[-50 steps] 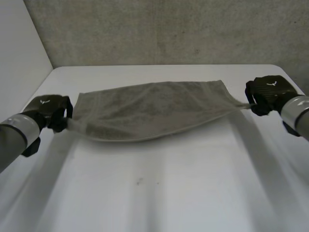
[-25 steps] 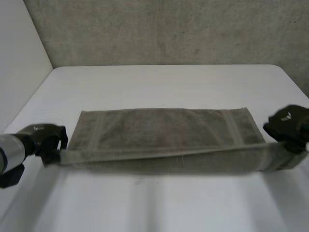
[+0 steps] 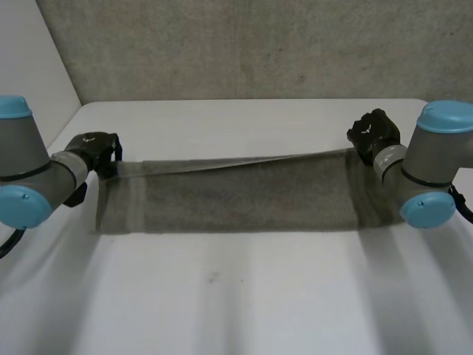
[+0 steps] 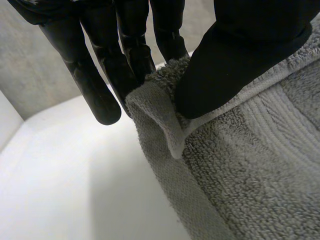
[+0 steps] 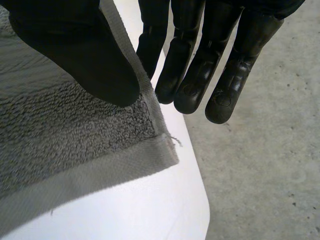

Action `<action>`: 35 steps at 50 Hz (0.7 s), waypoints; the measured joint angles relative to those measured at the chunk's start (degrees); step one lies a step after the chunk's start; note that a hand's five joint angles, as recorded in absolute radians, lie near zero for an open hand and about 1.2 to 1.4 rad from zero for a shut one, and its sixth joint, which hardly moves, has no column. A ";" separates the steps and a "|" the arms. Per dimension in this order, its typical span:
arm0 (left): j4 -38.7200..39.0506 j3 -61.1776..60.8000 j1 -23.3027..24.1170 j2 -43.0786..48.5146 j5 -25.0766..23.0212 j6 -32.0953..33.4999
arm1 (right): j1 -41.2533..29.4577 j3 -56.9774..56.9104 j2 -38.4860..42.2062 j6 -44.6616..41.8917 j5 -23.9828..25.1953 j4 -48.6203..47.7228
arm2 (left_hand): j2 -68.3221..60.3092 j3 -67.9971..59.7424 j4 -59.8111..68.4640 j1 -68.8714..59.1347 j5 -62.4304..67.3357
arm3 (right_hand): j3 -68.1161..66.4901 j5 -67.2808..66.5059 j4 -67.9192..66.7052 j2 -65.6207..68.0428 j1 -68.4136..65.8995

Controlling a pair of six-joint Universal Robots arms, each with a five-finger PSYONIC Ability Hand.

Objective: Fold the towel.

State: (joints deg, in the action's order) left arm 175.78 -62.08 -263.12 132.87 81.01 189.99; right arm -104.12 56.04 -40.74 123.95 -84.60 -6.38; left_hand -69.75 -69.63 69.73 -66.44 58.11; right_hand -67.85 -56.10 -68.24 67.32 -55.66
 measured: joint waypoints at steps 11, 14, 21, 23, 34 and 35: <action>5.20 3.15 2.02 3.58 0.78 0.44 | -0.90 -5.05 5.33 0.30 -2.56 -0.96 | 39.77 38.94 -39.59 38.72 -37.80 | 39.33 37.28 39.45 -39.56 36.11; 7.12 1.71 3.29 2.61 0.73 0.73 | -1.28 -4.69 4.68 1.11 -3.44 -0.96 | 54.30 53.86 -53.99 50.42 -51.39 | 54.41 51.45 54.40 -53.29 43.46; 9.84 -1.97 4.38 -1.69 1.15 1.54 | -1.13 0.28 -3.03 10.68 -3.37 -0.86 | 59.41 59.29 -59.31 55.73 -56.10 | 55.81 52.43 55.02 -54.27 43.75; 10.16 -3.81 4.31 -4.30 1.27 1.74 | -0.90 3.32 -6.95 15.24 -2.58 -0.33 | 59.83 59.78 -59.68 55.92 -56.33 | 55.81 52.44 55.02 -54.27 43.75; 10.04 -13.59 4.01 -12.88 0.79 1.97 | 6.74 21.66 -20.22 22.22 5.83 11.14 | 60.19 60.07 -60.05 56.30 -56.47 | 55.81 52.49 55.19 -54.27 43.75; 10.04 -13.59 4.01 -12.88 0.79 1.97 | 6.74 21.66 -20.22 22.22 5.83 11.14 | 60.19 60.07 -60.05 56.30 -56.47 | 55.81 52.49 55.19 -54.27 43.75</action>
State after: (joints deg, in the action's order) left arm 185.82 -75.67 -259.11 119.99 81.79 191.96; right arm -97.38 77.71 -60.96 146.18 -78.77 4.76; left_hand -9.56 -9.56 9.68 -10.14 1.63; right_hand -12.04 -3.61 -13.05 13.05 -11.90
